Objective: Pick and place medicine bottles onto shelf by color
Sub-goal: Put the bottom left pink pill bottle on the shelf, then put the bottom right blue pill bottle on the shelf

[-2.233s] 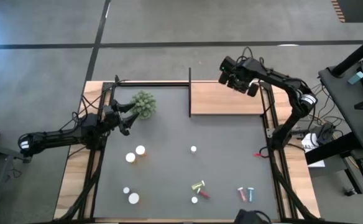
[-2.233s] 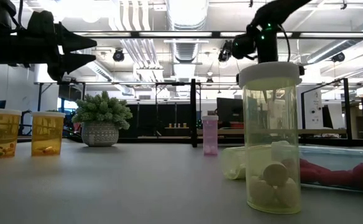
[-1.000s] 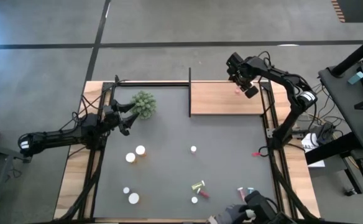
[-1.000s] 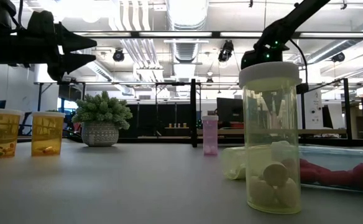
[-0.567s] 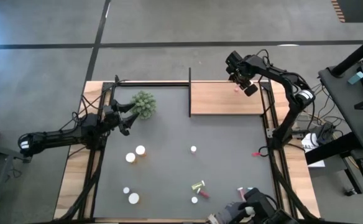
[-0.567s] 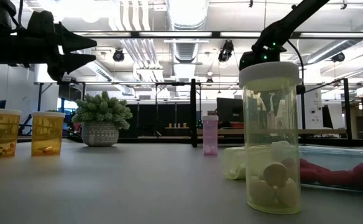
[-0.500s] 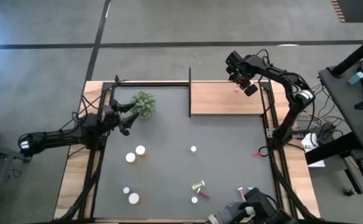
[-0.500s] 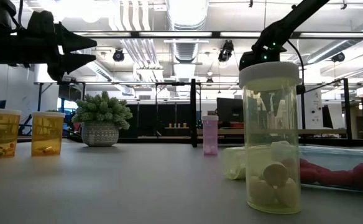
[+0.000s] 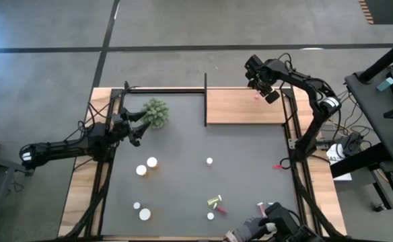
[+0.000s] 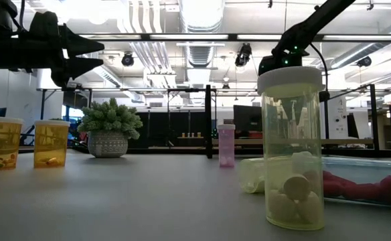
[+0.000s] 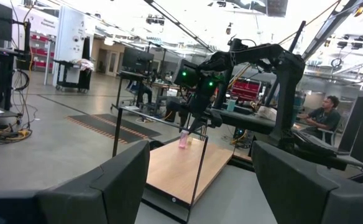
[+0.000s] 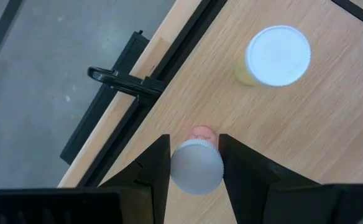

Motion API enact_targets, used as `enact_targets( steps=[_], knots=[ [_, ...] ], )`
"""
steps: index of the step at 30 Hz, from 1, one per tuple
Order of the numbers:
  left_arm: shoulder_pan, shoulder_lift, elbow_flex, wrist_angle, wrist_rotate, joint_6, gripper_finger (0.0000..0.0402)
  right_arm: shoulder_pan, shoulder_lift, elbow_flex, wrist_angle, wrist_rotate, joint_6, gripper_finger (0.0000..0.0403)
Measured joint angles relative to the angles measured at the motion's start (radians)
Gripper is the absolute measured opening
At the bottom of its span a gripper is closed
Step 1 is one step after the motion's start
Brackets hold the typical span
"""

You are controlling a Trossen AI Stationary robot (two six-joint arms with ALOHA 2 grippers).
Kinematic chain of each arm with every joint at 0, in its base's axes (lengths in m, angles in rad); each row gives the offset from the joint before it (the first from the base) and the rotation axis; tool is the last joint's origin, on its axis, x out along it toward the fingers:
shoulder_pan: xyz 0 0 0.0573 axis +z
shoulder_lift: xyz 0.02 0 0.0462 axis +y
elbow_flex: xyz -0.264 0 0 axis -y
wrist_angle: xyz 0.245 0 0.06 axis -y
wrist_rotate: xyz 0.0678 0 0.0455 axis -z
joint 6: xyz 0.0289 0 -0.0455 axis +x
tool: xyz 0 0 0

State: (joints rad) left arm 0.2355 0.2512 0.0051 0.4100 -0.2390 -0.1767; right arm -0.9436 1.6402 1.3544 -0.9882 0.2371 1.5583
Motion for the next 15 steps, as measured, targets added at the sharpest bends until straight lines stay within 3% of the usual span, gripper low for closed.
enact_targets(
  steps=[8, 15],
  knots=[
    [0.0, 0.0, 0.0, 0.0, 0.0, 0.0, 0.0267, 0.0, 0.0, 0.0, -0.001, 0.0, 0.0, 0.0125],
    [0.0, 0.0, 0.0, 0.0, 0.0, 0.0, 0.0267, 0.0, 0.002, -0.002, -0.003, -0.001, 0.0, 0.0175]
  ],
)
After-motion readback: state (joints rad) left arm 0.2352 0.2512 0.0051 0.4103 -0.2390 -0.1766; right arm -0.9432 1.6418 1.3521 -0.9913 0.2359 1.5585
